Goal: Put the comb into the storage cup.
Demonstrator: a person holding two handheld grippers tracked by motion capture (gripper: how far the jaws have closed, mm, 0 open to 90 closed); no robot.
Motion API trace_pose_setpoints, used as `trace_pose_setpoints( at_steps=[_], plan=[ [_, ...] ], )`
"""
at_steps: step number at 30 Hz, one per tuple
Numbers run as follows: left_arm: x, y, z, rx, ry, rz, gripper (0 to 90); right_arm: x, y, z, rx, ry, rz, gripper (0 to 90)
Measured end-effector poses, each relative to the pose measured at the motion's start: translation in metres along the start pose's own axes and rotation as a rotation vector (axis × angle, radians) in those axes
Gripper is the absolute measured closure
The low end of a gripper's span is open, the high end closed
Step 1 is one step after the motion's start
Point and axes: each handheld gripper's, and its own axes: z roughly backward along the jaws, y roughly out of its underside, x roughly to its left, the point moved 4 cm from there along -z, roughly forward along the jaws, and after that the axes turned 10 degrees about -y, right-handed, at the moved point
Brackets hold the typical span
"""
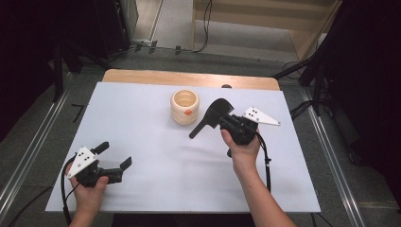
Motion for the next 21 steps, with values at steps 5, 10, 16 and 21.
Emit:
trace_pose_setpoints(
  at_steps=[5, 10, 16, 21],
  plan=[
    [0.005, 0.001, 0.004, -0.001, -0.012, 0.005, 0.0, 0.000, -0.004, -0.001, -0.002, 0.004, 0.013, 82.9],
    [0.008, 0.004, 0.009, 0.005, -0.015, 0.009, 0.0, -0.002, -0.008, -0.002, -0.009, 0.003, 0.013, 82.9],
    [0.013, 0.005, 0.014, 0.007, -0.021, -0.005, 0.0, -0.003, -0.012, -0.004, -0.007, 0.006, 0.021, 82.9],
    [0.018, 0.007, 0.018, 0.011, -0.034, -0.004, 0.0, -0.004, -0.015, -0.005, -0.010, 0.008, 0.028, 82.9]
  ],
)
